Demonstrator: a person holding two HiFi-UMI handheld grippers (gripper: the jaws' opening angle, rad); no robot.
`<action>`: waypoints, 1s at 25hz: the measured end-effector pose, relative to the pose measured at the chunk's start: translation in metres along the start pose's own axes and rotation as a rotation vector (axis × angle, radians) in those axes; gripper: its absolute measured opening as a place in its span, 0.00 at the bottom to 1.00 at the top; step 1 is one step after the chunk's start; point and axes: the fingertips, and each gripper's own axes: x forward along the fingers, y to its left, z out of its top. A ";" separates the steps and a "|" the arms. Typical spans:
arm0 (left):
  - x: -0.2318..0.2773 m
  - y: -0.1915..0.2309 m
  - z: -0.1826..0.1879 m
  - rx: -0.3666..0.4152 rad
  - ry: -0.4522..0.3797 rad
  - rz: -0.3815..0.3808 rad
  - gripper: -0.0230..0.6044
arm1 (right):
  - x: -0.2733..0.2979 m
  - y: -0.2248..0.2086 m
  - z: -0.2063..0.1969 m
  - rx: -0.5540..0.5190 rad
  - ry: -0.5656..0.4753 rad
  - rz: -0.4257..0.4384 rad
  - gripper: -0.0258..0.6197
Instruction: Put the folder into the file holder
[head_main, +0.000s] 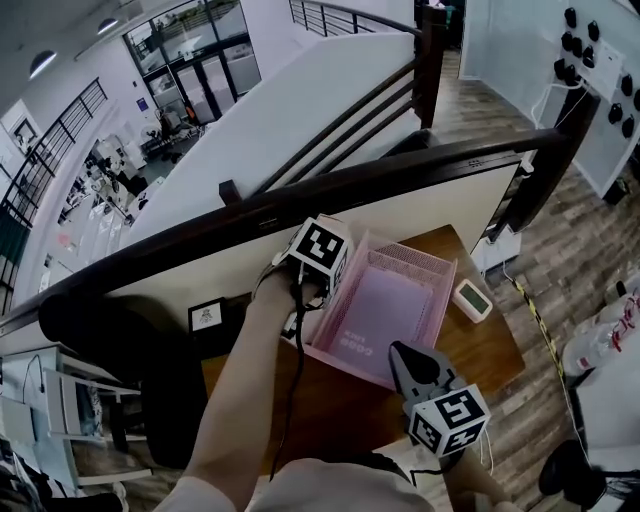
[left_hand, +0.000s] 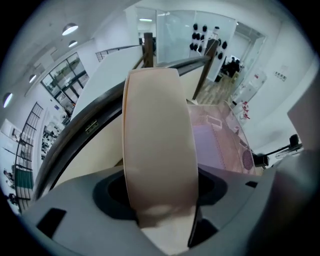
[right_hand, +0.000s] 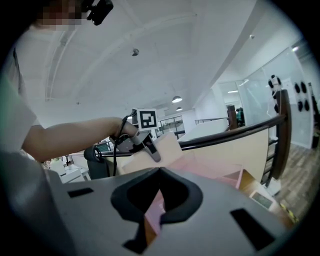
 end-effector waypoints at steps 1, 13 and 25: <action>0.001 0.001 -0.001 -0.021 -0.015 -0.009 0.51 | 0.001 0.001 -0.001 0.000 0.003 0.002 0.04; 0.002 0.003 -0.005 -0.019 0.117 -0.094 0.52 | 0.006 -0.002 -0.005 0.000 0.023 0.022 0.04; 0.000 0.003 -0.010 0.071 0.323 -0.059 0.51 | 0.019 0.010 -0.005 0.006 0.041 0.087 0.04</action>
